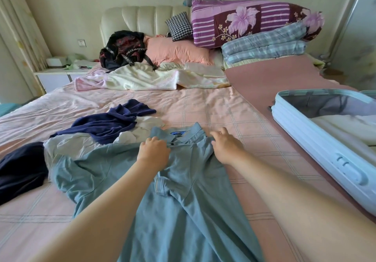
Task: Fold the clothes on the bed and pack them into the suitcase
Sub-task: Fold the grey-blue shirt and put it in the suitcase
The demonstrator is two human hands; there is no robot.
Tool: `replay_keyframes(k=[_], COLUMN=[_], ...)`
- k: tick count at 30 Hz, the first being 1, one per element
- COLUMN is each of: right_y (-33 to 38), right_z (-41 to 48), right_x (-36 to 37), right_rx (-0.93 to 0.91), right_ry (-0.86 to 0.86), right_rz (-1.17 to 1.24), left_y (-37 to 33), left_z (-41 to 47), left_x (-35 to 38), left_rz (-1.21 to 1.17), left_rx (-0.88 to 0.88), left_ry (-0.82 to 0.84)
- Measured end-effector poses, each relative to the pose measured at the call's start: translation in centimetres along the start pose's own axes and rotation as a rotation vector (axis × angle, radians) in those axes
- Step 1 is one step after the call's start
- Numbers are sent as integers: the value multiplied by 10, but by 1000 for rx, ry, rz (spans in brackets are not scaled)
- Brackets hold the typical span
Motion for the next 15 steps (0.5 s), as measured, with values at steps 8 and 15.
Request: replay_keyframes(k=[8,15], right_y=[4,32], right_z=[33,36], right_x=[1,13], right_rx=[-3,-148], right_ry=[-232,-222], right_rz=[322,-359], left_y=[31,18], left_z=[18,17], left_x=[13,11], left_rz=[-279,71], left_rx=[-10,74], left_ry=[-155,-149])
Point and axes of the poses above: each hand's wrist, its own z-axis towards the middle knuckle, its own x-axis out of the palm, y = z × x, the point moved 1 cm from there along z, towards the middle knuckle, and after that the axes turned 5 degrees about x, right-handed, at the moved point
